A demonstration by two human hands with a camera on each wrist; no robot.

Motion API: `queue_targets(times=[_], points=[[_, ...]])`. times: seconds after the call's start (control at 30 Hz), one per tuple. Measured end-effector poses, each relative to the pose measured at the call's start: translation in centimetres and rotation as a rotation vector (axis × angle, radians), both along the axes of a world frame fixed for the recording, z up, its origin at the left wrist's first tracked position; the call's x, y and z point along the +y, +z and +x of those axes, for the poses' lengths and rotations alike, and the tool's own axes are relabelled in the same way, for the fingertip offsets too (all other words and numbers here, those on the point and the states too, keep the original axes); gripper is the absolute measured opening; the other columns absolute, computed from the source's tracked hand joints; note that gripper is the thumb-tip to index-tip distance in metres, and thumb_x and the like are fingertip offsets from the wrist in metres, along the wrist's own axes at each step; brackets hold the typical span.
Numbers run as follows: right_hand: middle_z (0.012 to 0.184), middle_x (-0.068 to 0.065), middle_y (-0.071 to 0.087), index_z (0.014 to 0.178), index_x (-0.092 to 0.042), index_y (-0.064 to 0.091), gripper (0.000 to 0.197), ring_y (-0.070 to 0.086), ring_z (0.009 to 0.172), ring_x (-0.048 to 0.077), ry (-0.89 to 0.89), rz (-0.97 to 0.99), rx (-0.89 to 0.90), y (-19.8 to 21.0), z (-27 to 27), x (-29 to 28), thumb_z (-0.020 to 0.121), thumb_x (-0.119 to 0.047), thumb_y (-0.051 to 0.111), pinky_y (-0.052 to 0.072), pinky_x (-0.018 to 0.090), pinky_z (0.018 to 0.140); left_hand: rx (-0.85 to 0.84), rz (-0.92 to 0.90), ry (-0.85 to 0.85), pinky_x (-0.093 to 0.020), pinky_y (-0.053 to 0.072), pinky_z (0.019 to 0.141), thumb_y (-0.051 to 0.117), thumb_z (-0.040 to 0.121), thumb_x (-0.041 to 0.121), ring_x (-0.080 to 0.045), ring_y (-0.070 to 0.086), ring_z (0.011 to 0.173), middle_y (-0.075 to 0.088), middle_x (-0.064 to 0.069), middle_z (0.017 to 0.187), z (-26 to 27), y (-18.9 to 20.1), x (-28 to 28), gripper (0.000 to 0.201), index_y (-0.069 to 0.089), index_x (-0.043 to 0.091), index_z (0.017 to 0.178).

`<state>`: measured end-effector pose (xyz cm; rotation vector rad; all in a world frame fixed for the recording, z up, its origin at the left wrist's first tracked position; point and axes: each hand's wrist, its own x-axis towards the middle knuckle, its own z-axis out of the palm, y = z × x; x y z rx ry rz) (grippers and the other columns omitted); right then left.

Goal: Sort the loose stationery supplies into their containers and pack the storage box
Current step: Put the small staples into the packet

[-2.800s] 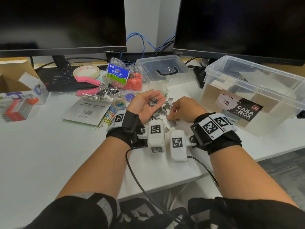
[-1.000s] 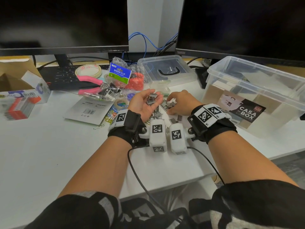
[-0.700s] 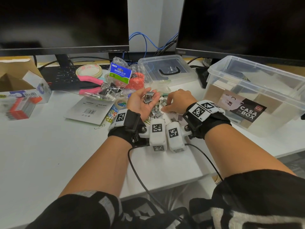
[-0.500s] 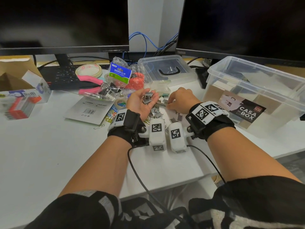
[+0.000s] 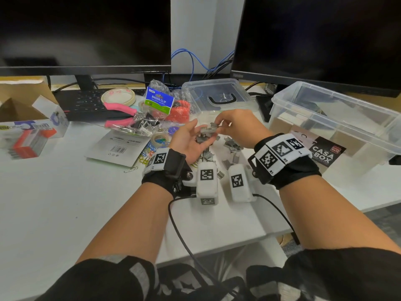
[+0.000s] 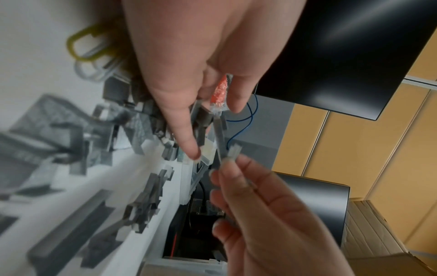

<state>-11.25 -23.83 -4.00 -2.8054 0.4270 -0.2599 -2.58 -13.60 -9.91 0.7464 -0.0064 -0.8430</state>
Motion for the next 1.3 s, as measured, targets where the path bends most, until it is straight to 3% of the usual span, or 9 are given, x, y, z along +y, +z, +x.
queue_targets(times=[0.17,0.37,0.6,0.67,0.83,0.9,1.03,1.2,1.3], points=[[0.117,0.016,0.057,0.129,-0.018,0.056,0.035,0.056,0.106,0.027,0.074,-0.104,0.051,0.5,0.3,0.9,0.095,-0.018,0.051,0.037,0.023,0.084,0.024,-0.059,-0.105,-0.039,0.054,0.077,0.039,0.101,0.017,-0.020,0.057,0.070,0.055,-0.013,0.081,-0.7,0.2,0.1,0.020,0.051,0.002,0.105],[0.114,0.012,0.058,0.131,-0.019,0.054,0.042,0.055,0.104,0.025,0.024,-0.062,-0.146,-0.1,0.3,0.4,0.090,-0.009,0.057,0.039,0.028,0.089,0.078,-0.101,-0.089,-0.044,0.059,0.068,0.042,0.099,0.014,-0.027,0.055,0.089,0.052,-0.017,0.109,-0.6,0.1,0.2,0.024,0.045,0.001,0.120],[0.101,0.007,0.059,0.104,-0.012,0.068,0.018,0.050,0.081,0.013,0.014,-0.046,-0.289,-0.3,0.4,0.4,0.088,-0.011,0.060,0.032,0.014,0.073,0.123,-0.084,-0.046,-0.047,0.057,0.070,0.043,0.099,0.012,-0.029,0.055,0.081,0.052,-0.017,0.090,-1.0,0.4,0.2,0.020,0.054,-0.005,0.096],[0.096,0.006,0.059,0.099,-0.011,0.069,0.015,0.046,0.079,0.009,0.045,-0.022,-0.308,-0.4,0.4,0.6,0.085,-0.014,0.065,0.030,0.013,0.069,0.116,-0.103,-0.050,-0.045,0.058,0.069,0.045,0.099,0.012,-0.028,0.057,0.080,0.055,-0.014,0.083,-0.9,0.4,0.2,0.015,0.053,-0.001,0.099],[0.099,0.001,0.067,0.106,-0.016,0.070,0.024,0.051,0.084,0.007,0.147,0.078,-0.147,-0.6,-0.5,0.8,0.082,-0.020,0.070,0.033,0.002,0.065,0.001,-0.086,-0.111,-0.022,0.056,0.061,0.044,0.098,0.006,-0.013,0.062,0.055,0.063,-0.013,0.083,-1.0,0.4,0.3,0.016,0.057,-0.004,0.096],[0.102,-0.004,0.067,0.109,-0.019,0.069,0.027,0.049,0.088,0.005,0.137,0.110,-0.159,-0.4,-1.1,0.6,0.083,-0.027,0.069,0.033,0.000,0.066,-0.010,-0.080,-0.104,-0.022,0.056,0.062,0.043,0.096,0.000,-0.015,0.062,0.067,0.061,-0.014,0.090,-1.0,0.4,0.3,0.017,0.058,-0.006,0.091],[0.101,-0.007,0.063,0.112,-0.020,0.066,0.030,0.051,0.088,0.006,0.004,0.114,-0.280,0.1,-2.9,-0.7,0.086,-0.033,0.066,0.037,0.017,0.073,-0.004,-0.064,-0.099,-0.026,0.059,0.061,0.043,0.095,-0.004,-0.019,0.056,0.074,0.056,-0.018,0.089,-1.5,0.4,-0.3,0.013,0.055,-0.009,0.094],[0.098,0.000,0.068,0.104,-0.017,0.070,0.019,0.057,0.090,0.016,-0.220,0.053,-0.584,1.3,-5.8,-3.0,0.090,-0.023,0.059,0.047,0.037,0.088,-0.314,0.111,-0.195,-0.024,0.056,0.058,0.045,0.095,-0.004,-0.021,0.052,0.064,0.051,-0.015,0.074,-2.8,4.4,-3.5,0.011,0.054,-0.007,0.090],[0.098,0.001,0.068,0.100,-0.016,0.071,0.019,0.058,0.091,0.016,-0.344,0.018,-0.715,3.2,-8.4,-5.4,0.090,-0.022,0.056,0.047,0.038,0.089,-0.528,0.130,-0.285,-0.023,0.054,0.056,0.043,0.095,-0.005,-0.020,0.051,0.055,0.052,-0.012,0.061,-4.1,8.4,-6.2,0.019,0.054,-0.004,0.080]])
